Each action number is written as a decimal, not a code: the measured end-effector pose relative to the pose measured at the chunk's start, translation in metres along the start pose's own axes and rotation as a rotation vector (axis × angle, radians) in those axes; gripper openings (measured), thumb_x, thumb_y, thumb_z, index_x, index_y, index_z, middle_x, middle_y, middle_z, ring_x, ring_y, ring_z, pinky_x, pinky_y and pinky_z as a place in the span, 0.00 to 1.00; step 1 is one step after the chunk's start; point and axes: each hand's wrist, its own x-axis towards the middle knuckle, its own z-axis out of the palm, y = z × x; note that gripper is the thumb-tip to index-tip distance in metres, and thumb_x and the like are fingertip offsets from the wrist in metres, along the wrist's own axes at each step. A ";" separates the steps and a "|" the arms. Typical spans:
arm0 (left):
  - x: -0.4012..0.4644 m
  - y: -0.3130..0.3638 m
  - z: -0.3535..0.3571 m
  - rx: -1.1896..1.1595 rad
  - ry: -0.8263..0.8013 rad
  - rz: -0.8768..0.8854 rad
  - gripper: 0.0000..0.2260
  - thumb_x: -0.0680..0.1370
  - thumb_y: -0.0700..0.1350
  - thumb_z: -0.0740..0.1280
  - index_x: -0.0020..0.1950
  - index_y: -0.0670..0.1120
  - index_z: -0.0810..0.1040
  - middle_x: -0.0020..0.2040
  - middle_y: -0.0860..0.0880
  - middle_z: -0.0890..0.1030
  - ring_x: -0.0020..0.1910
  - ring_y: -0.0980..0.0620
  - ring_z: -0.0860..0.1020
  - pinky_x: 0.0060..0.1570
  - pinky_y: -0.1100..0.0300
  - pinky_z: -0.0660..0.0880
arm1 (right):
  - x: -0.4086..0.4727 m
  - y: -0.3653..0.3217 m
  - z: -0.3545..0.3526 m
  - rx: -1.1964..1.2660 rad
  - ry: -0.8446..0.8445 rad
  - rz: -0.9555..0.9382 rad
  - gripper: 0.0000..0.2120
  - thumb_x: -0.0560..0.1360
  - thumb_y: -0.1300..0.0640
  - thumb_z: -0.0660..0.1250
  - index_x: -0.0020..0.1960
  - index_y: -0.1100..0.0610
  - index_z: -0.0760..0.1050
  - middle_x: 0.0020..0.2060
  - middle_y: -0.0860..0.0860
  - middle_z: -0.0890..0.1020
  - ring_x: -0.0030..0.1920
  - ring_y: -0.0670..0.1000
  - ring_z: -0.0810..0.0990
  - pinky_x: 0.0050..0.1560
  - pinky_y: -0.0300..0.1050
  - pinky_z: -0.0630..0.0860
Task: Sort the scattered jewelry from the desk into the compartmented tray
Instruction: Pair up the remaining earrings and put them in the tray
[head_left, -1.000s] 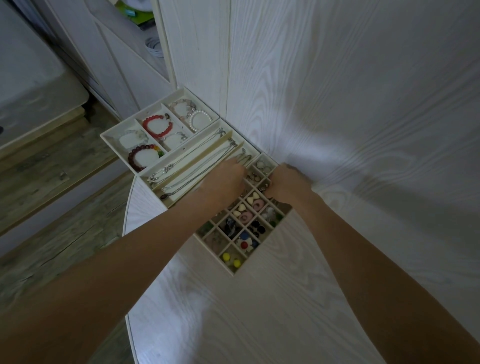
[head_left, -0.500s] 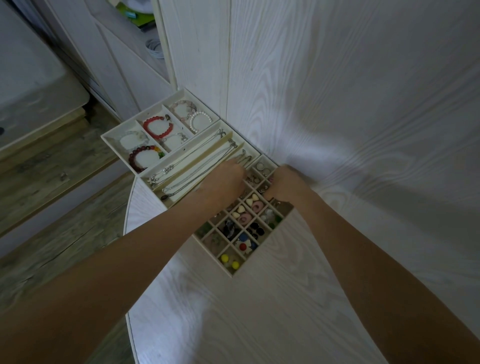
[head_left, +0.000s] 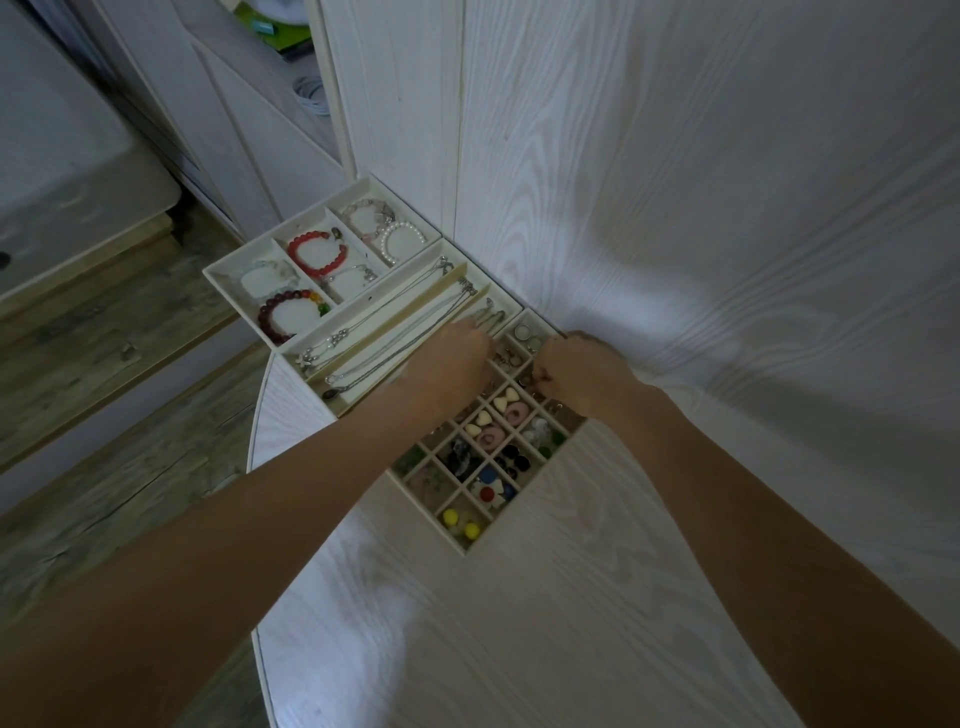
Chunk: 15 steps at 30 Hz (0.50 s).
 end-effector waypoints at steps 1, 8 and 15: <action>0.000 0.000 0.000 -0.001 0.000 0.000 0.10 0.78 0.38 0.62 0.57 0.39 0.78 0.48 0.46 0.70 0.42 0.51 0.68 0.41 0.63 0.67 | 0.000 0.001 0.000 -0.006 0.011 -0.008 0.08 0.78 0.59 0.61 0.51 0.59 0.77 0.38 0.51 0.77 0.36 0.49 0.75 0.35 0.41 0.71; 0.001 0.000 0.000 0.012 0.001 0.000 0.10 0.78 0.37 0.61 0.56 0.39 0.79 0.45 0.47 0.67 0.41 0.51 0.69 0.39 0.63 0.66 | -0.004 0.004 0.002 0.052 0.055 -0.026 0.08 0.78 0.56 0.63 0.53 0.58 0.78 0.45 0.53 0.81 0.39 0.48 0.75 0.41 0.41 0.73; 0.001 -0.001 0.002 0.006 0.007 0.010 0.10 0.78 0.37 0.62 0.58 0.40 0.78 0.46 0.47 0.69 0.42 0.51 0.69 0.41 0.63 0.67 | -0.014 0.006 0.001 0.205 0.173 0.098 0.07 0.77 0.56 0.66 0.50 0.57 0.81 0.40 0.51 0.79 0.37 0.48 0.77 0.38 0.39 0.72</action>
